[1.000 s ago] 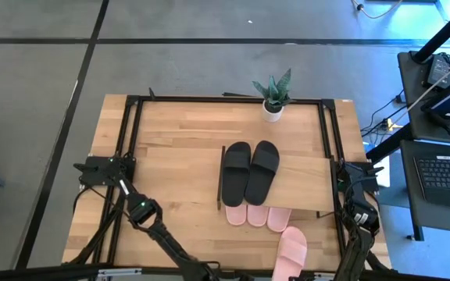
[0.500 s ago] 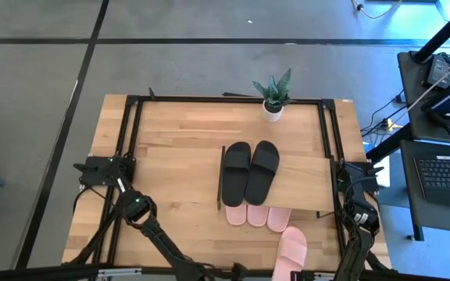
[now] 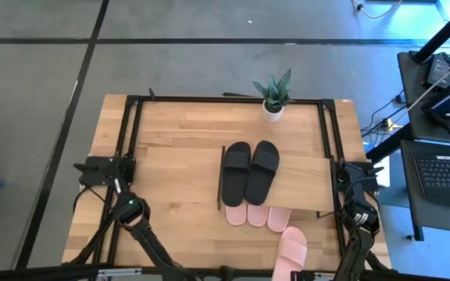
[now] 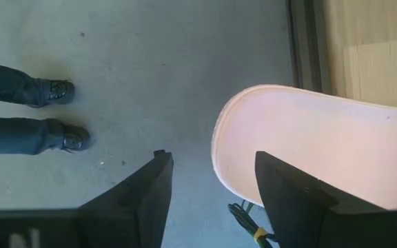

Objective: Pick and place slides into the shelf
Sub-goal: Put the pink slipper under the shelf

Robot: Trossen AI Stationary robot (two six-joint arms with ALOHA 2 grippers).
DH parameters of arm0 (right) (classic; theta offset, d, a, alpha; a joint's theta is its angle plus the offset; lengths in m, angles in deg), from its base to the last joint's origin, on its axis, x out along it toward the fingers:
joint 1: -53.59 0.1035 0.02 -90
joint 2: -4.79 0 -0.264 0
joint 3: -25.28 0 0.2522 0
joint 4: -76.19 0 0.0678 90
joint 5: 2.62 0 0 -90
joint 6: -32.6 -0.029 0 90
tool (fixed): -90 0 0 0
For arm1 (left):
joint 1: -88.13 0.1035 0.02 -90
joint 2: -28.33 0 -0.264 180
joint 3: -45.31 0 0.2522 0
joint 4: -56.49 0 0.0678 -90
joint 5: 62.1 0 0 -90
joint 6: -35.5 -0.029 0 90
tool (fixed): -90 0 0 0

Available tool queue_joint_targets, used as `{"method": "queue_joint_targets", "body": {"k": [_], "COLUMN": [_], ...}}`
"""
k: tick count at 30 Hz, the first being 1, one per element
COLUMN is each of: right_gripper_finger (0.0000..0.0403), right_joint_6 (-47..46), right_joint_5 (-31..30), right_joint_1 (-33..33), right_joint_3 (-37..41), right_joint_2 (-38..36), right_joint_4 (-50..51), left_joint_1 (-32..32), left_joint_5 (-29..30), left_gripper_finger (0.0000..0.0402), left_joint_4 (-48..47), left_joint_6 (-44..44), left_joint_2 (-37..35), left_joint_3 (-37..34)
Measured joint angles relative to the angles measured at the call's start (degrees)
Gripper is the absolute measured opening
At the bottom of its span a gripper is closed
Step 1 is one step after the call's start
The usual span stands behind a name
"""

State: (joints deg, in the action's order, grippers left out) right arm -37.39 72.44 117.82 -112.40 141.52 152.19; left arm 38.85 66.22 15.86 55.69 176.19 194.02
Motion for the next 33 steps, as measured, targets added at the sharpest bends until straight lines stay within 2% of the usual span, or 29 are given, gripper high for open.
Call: {"method": "queue_joint_targets", "body": {"k": [4,7,11,13,19,23,27,30,33], "right_gripper_finger": [0.0206,0.0206,0.0206,0.0206,0.0206,0.0206,0.0206,0.0206,0.0206], "right_joint_6": [0.0,0.0,-0.1,0.0,-0.1,0.0,0.0,0.1,1.0], "right_joint_5": [-0.4,-0.4,-0.5,-0.5,-0.6,-0.6,-0.6,-0.6,-0.6], "right_joint_1": [-0.1,-0.3,-0.8,-0.9,-1.0,-1.0,-1.0,-1.0,-1.1], "right_joint_3": [0.0,0.0,0.5,0.5,0.5,0.5,0.5,0.5,0.5], "right_joint_2": [0.0,0.0,0.0,0.0,0.0,0.0,0.0,0.0,0.0], "right_joint_4": [0.1,0.6,1.2,1.2,1.2,1.4,1.7,2.3,2.6], "left_joint_1": [-0.5,-0.4,1.2,2.1,2.2,1.8,0.5,-0.6,-1.5], "left_joint_5": [-1.2,-5.0,-15.9,-19.5,-21.5,-26.0,-26.4,-21.6,-14.1], "left_gripper_finger": [0.0111,0.0111,0.0111,0.0111,0.0111,0.0111,0.0111,0.0111,0.0111], "left_joint_4": [-0.8,-0.5,0.3,1.9,1.8,-1.4,2.7,5.8,17.2], "left_joint_6": [4.3,1.1,-1.2,-2.5,-2.7,0.1,0.7,2.1,2.7], "left_joint_2": [0.0,0.0,-0.4,-0.4,-1.7,-8.7,-20.8,-30.2,-39.7], "left_joint_3": [0.0,-0.5,-1.6,-1.6,-4.6,-13.5,-27.2,-39.0,-52.9]}}
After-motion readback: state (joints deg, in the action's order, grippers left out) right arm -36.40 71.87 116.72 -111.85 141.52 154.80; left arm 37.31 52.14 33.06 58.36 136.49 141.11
